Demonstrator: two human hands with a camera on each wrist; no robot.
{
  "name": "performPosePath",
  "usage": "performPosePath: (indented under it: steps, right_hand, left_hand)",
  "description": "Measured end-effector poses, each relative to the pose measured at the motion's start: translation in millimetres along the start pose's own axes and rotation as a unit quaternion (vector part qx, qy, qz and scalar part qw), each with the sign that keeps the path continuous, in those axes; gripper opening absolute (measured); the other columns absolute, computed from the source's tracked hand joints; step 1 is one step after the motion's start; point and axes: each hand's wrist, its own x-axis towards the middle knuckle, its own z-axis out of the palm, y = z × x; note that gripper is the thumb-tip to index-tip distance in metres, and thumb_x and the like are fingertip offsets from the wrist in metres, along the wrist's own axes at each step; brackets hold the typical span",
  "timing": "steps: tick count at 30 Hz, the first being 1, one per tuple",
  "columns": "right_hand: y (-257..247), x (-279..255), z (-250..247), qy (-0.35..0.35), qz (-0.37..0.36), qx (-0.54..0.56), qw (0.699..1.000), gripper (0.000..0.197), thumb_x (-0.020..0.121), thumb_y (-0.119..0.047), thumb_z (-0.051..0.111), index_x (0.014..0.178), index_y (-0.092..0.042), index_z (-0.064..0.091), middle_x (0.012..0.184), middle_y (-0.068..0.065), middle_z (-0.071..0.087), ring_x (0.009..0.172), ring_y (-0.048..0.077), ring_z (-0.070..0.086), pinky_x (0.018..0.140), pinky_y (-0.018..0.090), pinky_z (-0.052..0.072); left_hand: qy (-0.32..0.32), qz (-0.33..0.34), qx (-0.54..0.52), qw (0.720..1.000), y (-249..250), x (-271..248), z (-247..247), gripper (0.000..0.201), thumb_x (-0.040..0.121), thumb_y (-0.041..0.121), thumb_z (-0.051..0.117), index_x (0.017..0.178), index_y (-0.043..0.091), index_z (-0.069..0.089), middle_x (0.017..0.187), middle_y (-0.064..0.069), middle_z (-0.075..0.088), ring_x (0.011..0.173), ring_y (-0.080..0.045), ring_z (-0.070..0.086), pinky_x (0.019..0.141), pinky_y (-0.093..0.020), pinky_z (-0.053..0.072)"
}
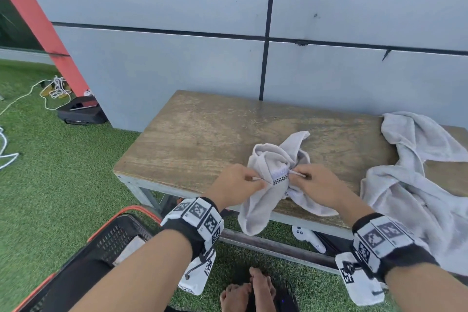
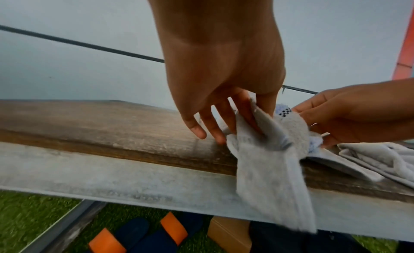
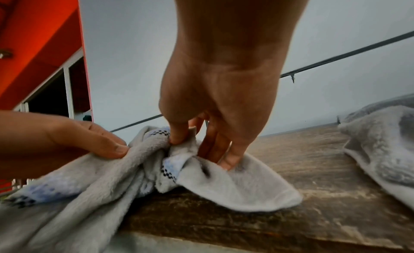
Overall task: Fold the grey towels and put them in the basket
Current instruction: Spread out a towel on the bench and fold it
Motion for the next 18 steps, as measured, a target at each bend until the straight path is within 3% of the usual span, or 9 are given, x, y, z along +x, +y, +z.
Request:
performPosePath:
  steps: [1, 2, 4, 5, 7, 10, 12, 15, 18]
  right_hand:
    - [1.5, 1.4, -1.1, 0.015, -0.009, 0.013, 1.0, 0.036, 0.1, -0.024, 0.059, 0.068, -0.008, 0.058, 0.058, 0.003, 0.054, 0.051, 0.01, 0.039, 0.052, 0.021, 0.031]
    - [3.0, 2.9, -1.4, 0.032, -0.012, 0.02, 0.999, 0.037, 0.1, -0.022, 0.059, 0.065, -0.01, 0.054, 0.056, -0.002, 0.05, 0.048, 0.009, 0.036, 0.05, 0.019, 0.031]
    - [3.1, 5.0, 1.3, 0.029, -0.008, 0.026, 0.999, 0.036, 0.1, -0.023, 0.057, 0.066, -0.012, 0.054, 0.059, -0.006, 0.05, 0.047, 0.005, 0.038, 0.052, 0.021, 0.034]
    - [1.9, 5.7, 4.5, 0.011, -0.004, 0.034, 0.999, 0.035, 0.1, -0.025, 0.056, 0.066, -0.015, 0.056, 0.06, -0.009, 0.052, 0.048, 0.003, 0.041, 0.054, 0.02, 0.035]
    - [-1.3, 7.2, 11.1, -0.01, -0.007, 0.049, 0.999, 0.037, 0.1, -0.021, 0.055, 0.063, -0.02, 0.052, 0.061, -0.009, 0.053, 0.051, 0.001, 0.042, 0.059, 0.021, 0.036]
    - [-12.0, 13.6, 7.7, 0.006, -0.029, 0.045, 0.999, 0.037, 0.101, -0.02, 0.055, 0.066, -0.008, 0.053, 0.065, 0.01, 0.053, 0.054, 0.009, 0.04, 0.058, 0.03, 0.036]
    - [-21.0, 22.6, -5.1, 0.026, -0.05, 0.044, 0.997, 0.037, 0.101, -0.022, 0.056, 0.068, -0.005, 0.056, 0.066, 0.014, 0.056, 0.053, 0.011, 0.041, 0.055, 0.028, 0.034]
    - [-36.7, 46.8, -33.9, 0.067, -0.074, 0.069, 0.993, 0.037, 0.1, -0.021, 0.059, 0.066, -0.007, 0.06, 0.061, 0.005, 0.056, 0.052, 0.007, 0.041, 0.051, 0.022, 0.032]
    - [-47.7, 95.3, -73.8, 0.125, -0.1, 0.07, 0.985, 0.038, 0.099, -0.021, 0.059, 0.066, -0.004, 0.057, 0.06, -0.002, 0.051, 0.054, 0.005, 0.04, 0.051, 0.023, 0.031]
  left_hand:
    - [0.006, 0.004, -0.015, 1.0, -3.8, 1.7, 0.2, 0.031, 0.091, 0.031, 0.068, 0.072, 0.007, 0.069, 0.076, 0.004, 0.058, 0.063, -0.007, 0.051, 0.065, -0.028, 0.043]
    - [0.016, 0.006, -0.027, 1.0, -7.3, 3.3, 0.0, 0.024, 0.09, 0.035, 0.07, 0.079, 0.015, 0.075, 0.099, 0.005, 0.059, 0.087, -0.007, 0.058, 0.08, -0.031, 0.048]
    - [0.01, 0.01, -0.038, 0.999, -15.0, 6.6, 1.0, 0.011, 0.088, 0.039, 0.072, 0.088, 0.031, 0.08, 0.136, 0.009, 0.044, 0.129, -0.014, 0.044, 0.107, -0.041, 0.04]
    - [-0.005, 0.02, -0.042, 0.999, -15.6, 7.8, 1.3, 0.009, 0.088, 0.038, 0.073, 0.09, 0.033, 0.08, 0.143, 0.009, 0.042, 0.135, -0.015, 0.04, 0.112, -0.043, 0.037]
    - [-0.027, 0.044, -0.048, 0.998, -14.0, 11.3, 3.0, 0.01, 0.088, 0.033, 0.074, 0.094, 0.029, 0.081, 0.136, 0.006, 0.053, 0.125, -0.012, 0.052, 0.108, -0.041, 0.044]
    - [-0.007, 0.061, -0.044, 0.997, -6.0, 20.6, -3.5, 0.011, 0.086, 0.027, 0.077, 0.086, 0.018, 0.082, 0.113, 0.005, 0.064, 0.095, -0.014, 0.063, 0.084, -0.04, 0.056]
    - [0.011, 0.07, -0.03, 0.997, 2.5, 32.1, -18.0, 0.013, 0.087, 0.025, 0.077, 0.081, 0.014, 0.081, 0.105, 0.002, 0.067, 0.08, -0.016, 0.063, 0.071, -0.039, 0.056]
    - [0.038, 0.093, -0.003, 0.995, 25.8, 63.2, -51.9, 0.011, 0.087, 0.025, 0.076, 0.083, 0.017, 0.082, 0.102, 0.002, 0.071, 0.088, -0.021, 0.068, 0.079, -0.044, 0.057]
    - [0.098, 0.117, 0.04, 0.988, 60.8, 111.9, -91.7, 0.016, 0.087, 0.025, 0.074, 0.082, 0.01, 0.08, 0.092, -0.004, 0.074, 0.079, -0.017, 0.068, 0.077, -0.038, 0.056]
